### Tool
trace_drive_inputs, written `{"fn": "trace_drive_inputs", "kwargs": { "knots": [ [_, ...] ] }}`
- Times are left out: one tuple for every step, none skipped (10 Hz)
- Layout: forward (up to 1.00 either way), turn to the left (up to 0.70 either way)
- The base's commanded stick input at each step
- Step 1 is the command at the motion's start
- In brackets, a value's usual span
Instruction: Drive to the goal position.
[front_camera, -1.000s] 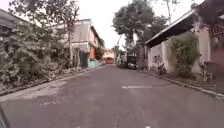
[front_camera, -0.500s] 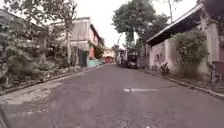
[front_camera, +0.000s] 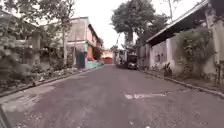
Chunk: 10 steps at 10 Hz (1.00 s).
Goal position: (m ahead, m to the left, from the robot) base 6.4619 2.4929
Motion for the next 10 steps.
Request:
{"fn": "trace_drive_inputs", "kwargs": {
  "knots": [
    [0.70,0.00],
    [0.70,0.00],
    [0.70,0.00],
    [0.70,0.00],
    [0.70,0.00],
    [0.70,0.00],
    [0.70,0.00],
    [0.70,0.00],
    [0.70,0.00],
    [0.70,0.00]
  ]
}}
